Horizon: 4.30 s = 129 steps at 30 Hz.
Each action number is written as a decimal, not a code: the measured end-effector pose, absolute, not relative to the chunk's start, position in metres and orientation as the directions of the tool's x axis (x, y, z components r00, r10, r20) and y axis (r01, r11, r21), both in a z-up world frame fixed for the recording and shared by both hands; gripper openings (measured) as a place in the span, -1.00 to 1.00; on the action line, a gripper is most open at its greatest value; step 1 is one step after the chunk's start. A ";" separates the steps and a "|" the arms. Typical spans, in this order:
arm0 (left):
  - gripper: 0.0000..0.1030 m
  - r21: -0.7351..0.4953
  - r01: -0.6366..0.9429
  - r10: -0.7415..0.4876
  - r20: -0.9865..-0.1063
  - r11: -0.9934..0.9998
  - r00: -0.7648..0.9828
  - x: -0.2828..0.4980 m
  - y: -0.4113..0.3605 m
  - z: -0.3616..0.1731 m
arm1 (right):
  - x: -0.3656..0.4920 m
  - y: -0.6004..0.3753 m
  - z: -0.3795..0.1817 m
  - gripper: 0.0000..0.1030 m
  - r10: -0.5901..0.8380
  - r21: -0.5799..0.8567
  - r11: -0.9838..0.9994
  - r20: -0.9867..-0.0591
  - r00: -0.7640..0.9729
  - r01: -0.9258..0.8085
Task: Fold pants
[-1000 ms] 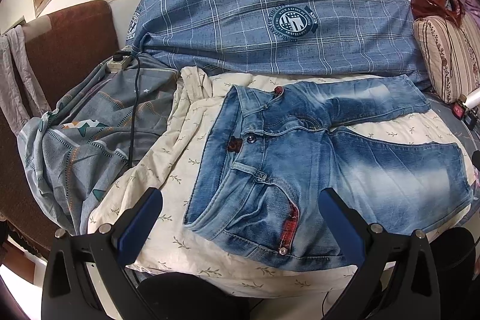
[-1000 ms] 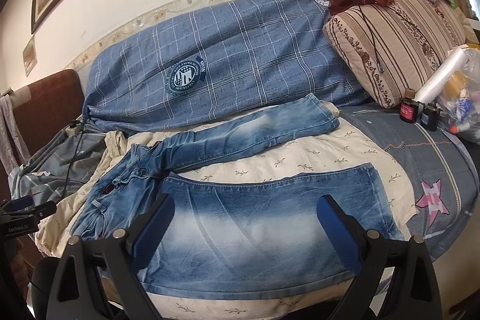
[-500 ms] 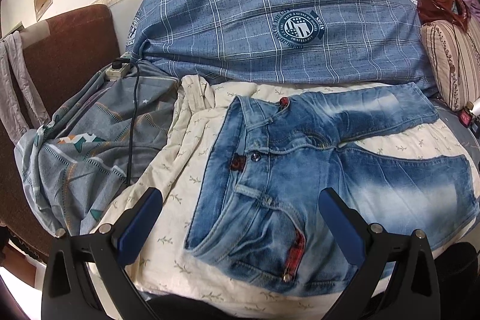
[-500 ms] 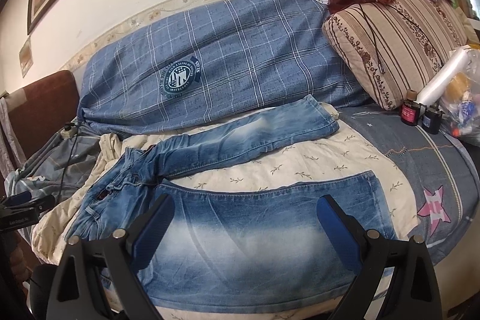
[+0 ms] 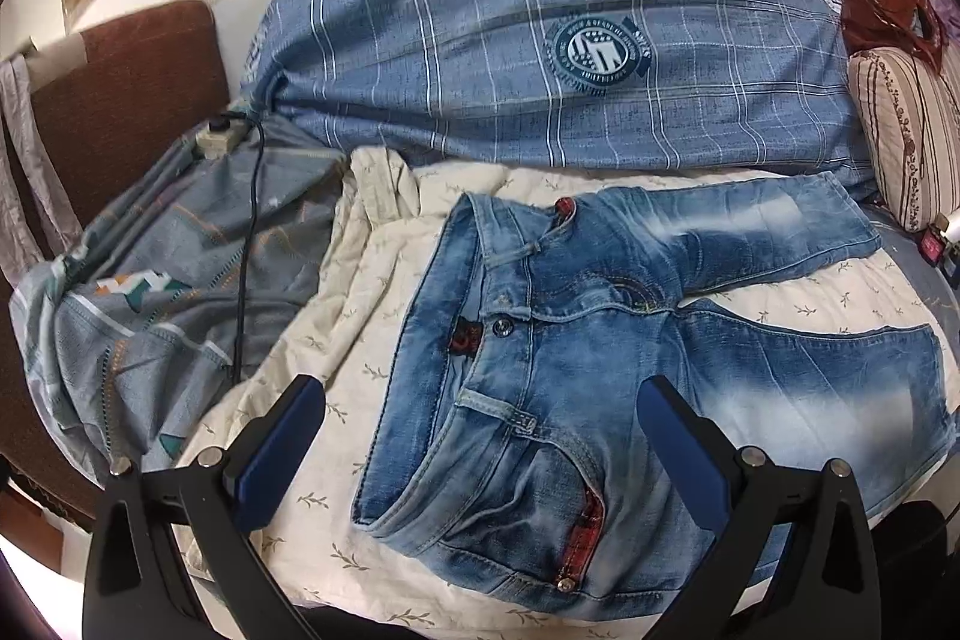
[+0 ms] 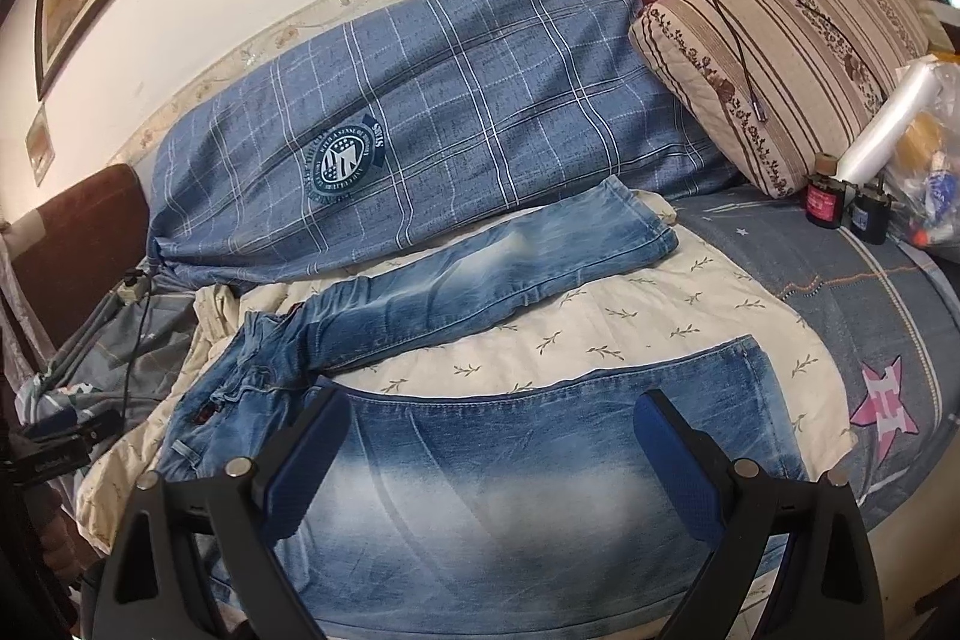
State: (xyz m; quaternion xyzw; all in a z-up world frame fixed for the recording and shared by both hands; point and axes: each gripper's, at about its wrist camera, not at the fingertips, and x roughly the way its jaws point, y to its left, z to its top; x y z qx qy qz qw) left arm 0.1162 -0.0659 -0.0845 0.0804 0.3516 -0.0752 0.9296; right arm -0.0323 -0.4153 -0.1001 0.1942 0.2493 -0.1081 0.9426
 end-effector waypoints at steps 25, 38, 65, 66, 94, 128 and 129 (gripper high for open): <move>0.99 0.050 -0.054 0.072 -0.832 0.997 0.550 0.399 -0.026 -0.101 | 0.244 -0.604 -0.107 0.87 -0.120 0.314 0.855 -0.653 0.747 0.412; 0.26 -0.098 0.034 -0.103 -0.914 0.995 0.392 0.462 -0.086 -0.168 | 0.310 -0.651 -0.159 0.87 -0.120 0.313 0.827 -0.714 0.689 0.468; -0.72 -0.185 0.256 -0.306 -0.743 0.949 0.595 0.333 -0.066 -0.025 | 0.166 -0.617 -0.088 -0.55 -0.126 0.338 0.853 -0.606 0.785 0.398; -0.72 -0.194 0.254 -0.311 -0.744 0.948 0.591 0.325 -0.064 -0.024 | 0.158 -0.618 -0.087 -0.55 -0.126 0.366 0.835 -0.599 0.791 0.410; -0.71 -0.183 0.249 -0.303 -0.709 0.951 0.636 0.285 -0.055 -0.015 | 0.254 -0.629 -0.132 -0.53 -0.130 0.232 0.893 -0.688 0.714 0.387; 0.41 -0.399 0.020 -0.347 -0.771 0.917 0.534 0.150 0.053 -0.120 | -0.089 -0.541 -0.203 0.45 0.071 0.833 0.389 -0.454 0.888 0.394; 0.43 -0.405 0.020 -0.353 -0.770 0.914 0.531 0.153 0.051 -0.120 | -0.084 -0.537 -0.203 0.45 0.078 0.833 0.400 -0.446 0.892 0.381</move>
